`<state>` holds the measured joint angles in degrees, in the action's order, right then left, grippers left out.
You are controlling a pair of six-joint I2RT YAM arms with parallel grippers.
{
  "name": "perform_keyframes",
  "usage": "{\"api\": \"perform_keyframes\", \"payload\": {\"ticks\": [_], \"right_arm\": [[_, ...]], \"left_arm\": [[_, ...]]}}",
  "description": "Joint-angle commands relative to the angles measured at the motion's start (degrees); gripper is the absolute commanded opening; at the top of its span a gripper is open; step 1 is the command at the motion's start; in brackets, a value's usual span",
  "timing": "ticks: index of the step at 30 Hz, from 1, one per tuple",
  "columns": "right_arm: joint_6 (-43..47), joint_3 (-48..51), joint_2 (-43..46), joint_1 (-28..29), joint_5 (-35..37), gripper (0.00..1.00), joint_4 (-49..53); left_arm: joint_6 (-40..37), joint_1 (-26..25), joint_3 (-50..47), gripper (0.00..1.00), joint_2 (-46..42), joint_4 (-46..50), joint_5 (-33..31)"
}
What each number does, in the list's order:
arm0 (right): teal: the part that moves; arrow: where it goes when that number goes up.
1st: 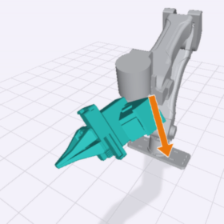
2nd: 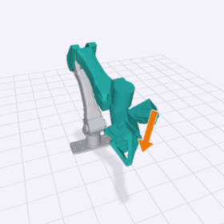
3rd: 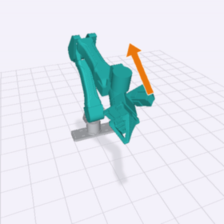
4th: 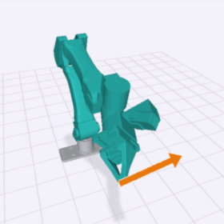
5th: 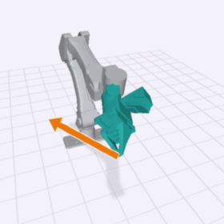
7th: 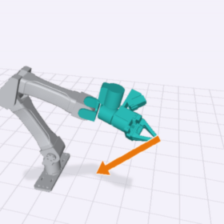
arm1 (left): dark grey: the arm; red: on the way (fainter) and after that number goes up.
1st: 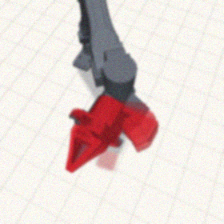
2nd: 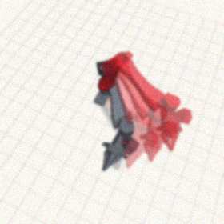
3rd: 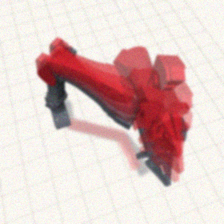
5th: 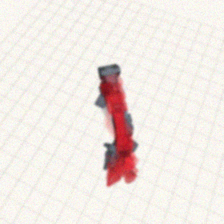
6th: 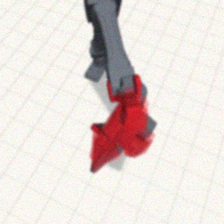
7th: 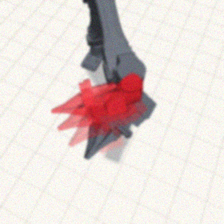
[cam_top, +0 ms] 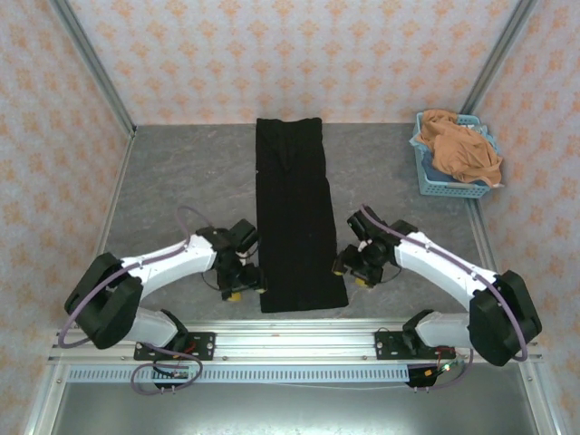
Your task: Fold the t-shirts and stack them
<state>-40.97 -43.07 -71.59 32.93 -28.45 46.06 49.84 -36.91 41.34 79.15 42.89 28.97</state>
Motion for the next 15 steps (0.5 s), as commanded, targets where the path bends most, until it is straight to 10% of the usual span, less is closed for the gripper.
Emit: {"api": "perform_keyframes", "payload": {"ticks": [1,15], "right_arm": [[1.31,2.08,0.68,0.82,-2.48,0.59,1.9],[0.15,5.33,-0.7,1.43,-3.17,0.59,0.22]], "left_arm": [[9.07,-2.73,-1.53,0.64,-0.76,-10.58,3.41],[13.96,-8.27,-5.96,0.42,2.54,-17.44,1.61]]}}
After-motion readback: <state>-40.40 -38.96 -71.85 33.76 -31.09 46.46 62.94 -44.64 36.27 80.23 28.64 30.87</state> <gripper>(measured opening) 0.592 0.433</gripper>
